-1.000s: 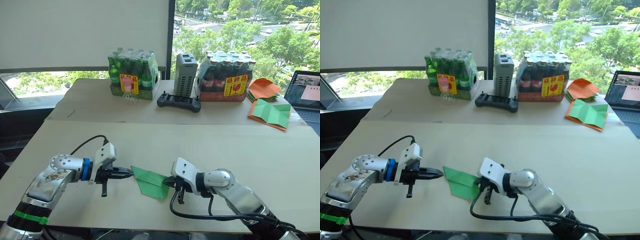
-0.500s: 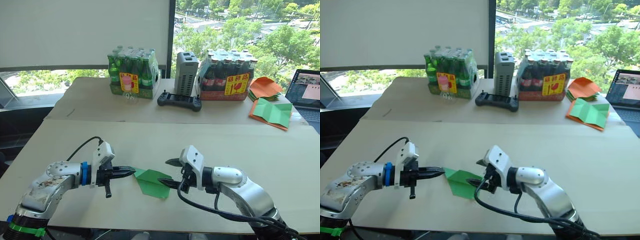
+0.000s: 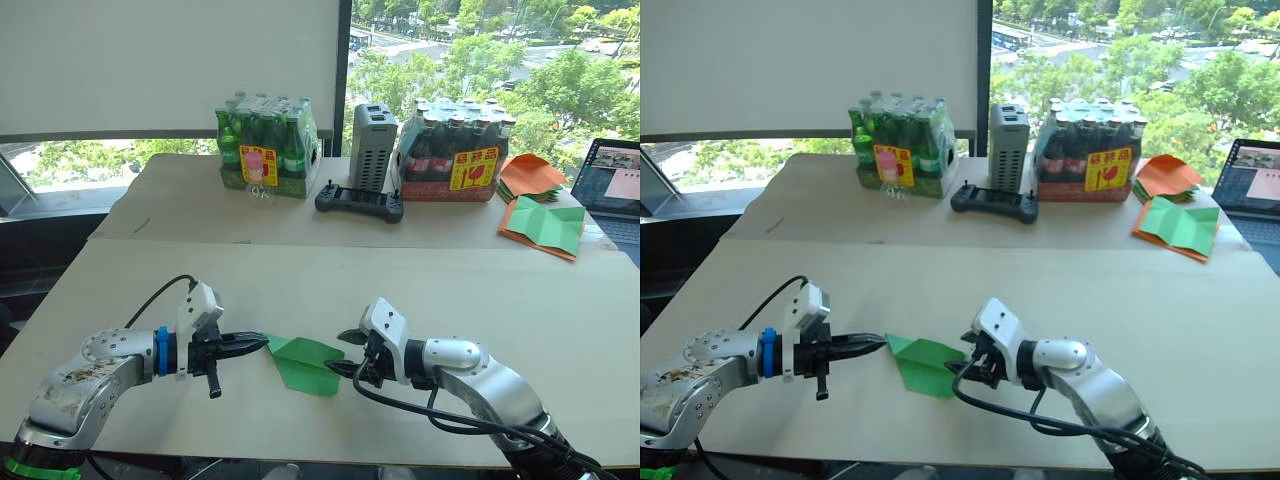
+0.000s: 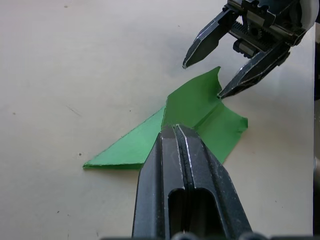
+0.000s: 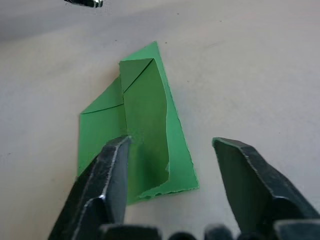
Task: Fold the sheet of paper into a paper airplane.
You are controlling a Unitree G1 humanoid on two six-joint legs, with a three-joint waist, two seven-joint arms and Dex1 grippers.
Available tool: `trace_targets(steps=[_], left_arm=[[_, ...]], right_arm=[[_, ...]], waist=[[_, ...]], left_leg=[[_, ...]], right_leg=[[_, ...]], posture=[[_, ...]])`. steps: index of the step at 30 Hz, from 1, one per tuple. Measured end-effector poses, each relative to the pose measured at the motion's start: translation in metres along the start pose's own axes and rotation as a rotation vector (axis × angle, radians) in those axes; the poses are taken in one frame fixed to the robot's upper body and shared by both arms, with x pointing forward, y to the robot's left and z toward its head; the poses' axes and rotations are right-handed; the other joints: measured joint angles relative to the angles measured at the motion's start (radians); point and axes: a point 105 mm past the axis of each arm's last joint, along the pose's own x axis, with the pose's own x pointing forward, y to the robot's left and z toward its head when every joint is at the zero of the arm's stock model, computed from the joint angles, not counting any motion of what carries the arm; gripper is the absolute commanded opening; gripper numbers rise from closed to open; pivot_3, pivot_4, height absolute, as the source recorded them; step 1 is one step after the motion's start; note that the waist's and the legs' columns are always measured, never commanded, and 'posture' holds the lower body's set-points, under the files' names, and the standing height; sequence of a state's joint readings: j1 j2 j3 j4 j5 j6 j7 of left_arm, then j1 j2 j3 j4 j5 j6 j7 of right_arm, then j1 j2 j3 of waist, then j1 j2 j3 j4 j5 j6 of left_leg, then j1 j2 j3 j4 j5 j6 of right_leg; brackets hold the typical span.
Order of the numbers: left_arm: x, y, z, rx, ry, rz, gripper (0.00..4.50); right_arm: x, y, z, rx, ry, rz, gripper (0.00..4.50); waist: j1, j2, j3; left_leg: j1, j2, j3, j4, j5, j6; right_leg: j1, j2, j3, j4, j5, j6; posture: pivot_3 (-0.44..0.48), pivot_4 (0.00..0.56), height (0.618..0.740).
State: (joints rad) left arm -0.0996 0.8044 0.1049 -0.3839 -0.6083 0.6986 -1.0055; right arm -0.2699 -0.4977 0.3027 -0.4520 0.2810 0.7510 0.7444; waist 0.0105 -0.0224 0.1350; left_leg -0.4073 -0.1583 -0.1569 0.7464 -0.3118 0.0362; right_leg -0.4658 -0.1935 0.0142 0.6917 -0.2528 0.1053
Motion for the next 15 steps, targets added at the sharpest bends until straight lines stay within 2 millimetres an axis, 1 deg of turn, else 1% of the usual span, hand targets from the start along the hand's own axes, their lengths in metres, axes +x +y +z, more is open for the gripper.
trace_targets(steps=[5,12,15], left_arm=[[0.0000,0.0000,0.0000,0.000,0.000,0.000,0.00],[0.0000,-0.0004,0.0001,0.001,-0.001,-0.003,0.00],[-0.0001,-0.0007,0.0003,0.002,-0.002,-0.007,0.00]], right_arm=[[0.0003,0.0018,-0.0002,0.004,-0.001,0.015,0.06],[0.0012,0.0048,-0.0015,0.007,0.002,0.034,0.02],[0.0011,0.0047,0.0037,-0.020,-0.028,0.032,0.02]], waist=[[0.000,0.000,0.000],[0.000,0.000,0.000],[0.000,0.000,0.000]], left_leg=[[0.000,0.000,0.000,0.000,0.000,0.000],[0.000,0.000,0.000,0.000,0.000,0.000],[0.000,0.000,0.000,0.000,0.000,0.000]], right_leg=[[0.000,0.000,0.000,0.000,0.000,0.000],[0.000,0.000,0.000,0.000,0.000,0.000],[0.000,0.000,0.000,0.000,0.000,0.000]], posture=[[0.000,0.150,0.675],[0.000,0.150,0.675],[0.000,0.150,0.675]])
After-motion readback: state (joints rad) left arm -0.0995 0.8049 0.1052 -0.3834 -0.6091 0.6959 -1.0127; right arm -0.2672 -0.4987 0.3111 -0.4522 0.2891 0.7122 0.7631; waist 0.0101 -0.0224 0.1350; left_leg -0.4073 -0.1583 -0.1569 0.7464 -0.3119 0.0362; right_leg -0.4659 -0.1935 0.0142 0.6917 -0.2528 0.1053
